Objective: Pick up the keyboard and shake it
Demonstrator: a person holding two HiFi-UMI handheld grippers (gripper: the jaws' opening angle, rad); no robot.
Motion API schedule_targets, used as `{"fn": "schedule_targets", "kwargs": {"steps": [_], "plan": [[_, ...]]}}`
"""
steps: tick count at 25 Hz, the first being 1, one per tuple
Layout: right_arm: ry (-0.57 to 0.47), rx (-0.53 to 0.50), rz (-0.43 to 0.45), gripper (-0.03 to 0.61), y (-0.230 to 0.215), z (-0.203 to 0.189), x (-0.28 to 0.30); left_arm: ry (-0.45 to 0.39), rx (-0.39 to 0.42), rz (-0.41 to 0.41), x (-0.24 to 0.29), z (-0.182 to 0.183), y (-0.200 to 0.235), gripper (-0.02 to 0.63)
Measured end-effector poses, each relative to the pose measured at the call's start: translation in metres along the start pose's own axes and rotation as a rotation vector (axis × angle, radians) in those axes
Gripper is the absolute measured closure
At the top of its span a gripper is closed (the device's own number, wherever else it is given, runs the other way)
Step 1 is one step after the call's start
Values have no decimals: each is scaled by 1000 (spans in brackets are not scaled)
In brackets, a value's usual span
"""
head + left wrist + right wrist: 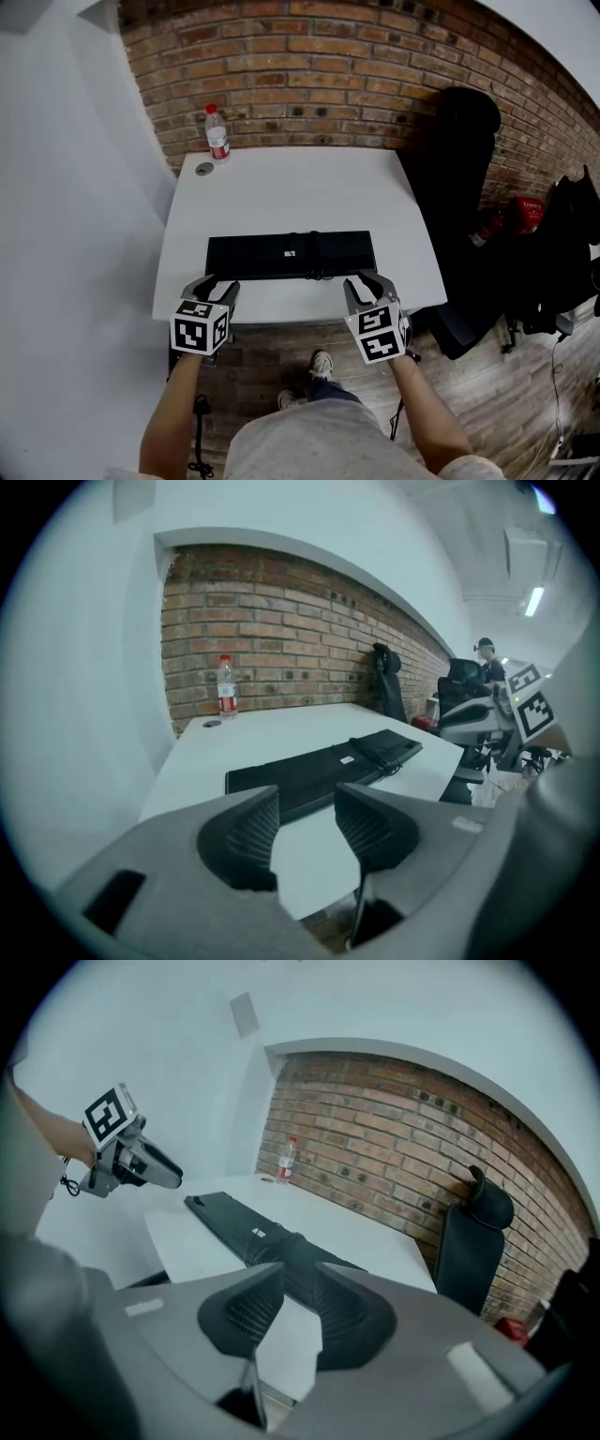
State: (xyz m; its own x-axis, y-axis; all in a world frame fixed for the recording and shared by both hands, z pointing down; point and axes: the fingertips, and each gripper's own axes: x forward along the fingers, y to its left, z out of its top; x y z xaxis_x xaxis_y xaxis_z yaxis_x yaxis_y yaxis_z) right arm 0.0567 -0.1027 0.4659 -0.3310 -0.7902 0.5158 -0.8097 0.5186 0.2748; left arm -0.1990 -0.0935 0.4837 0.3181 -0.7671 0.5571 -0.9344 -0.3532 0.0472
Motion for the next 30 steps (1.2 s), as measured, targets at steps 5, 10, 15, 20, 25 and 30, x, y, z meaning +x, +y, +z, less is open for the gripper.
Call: {"fn": "schedule_targets", "kwargs": {"steps": [5, 10, 15, 20, 25, 30], "plan": [[-58, 96, 16, 506, 7, 22, -21, -112, -10, -14, -24, 30, -17, 497], [-112, 159, 24, 544, 11, 37, -39, -179, -18, -25, -42, 44, -30, 554], [-155, 217, 30, 568, 12, 50, -55, -223, -31, -21, -55, 51, -37, 620], [-165, 261, 42, 568, 15, 52, -62, -229, -44, -24, -59, 49, -38, 621], [-153, 264, 44, 568, 15, 50, -65, -227, -61, -31, -60, 47, -39, 621], [-143, 274, 45, 568, 15, 46, -65, -219, -68, -32, -61, 43, -38, 621]]}}
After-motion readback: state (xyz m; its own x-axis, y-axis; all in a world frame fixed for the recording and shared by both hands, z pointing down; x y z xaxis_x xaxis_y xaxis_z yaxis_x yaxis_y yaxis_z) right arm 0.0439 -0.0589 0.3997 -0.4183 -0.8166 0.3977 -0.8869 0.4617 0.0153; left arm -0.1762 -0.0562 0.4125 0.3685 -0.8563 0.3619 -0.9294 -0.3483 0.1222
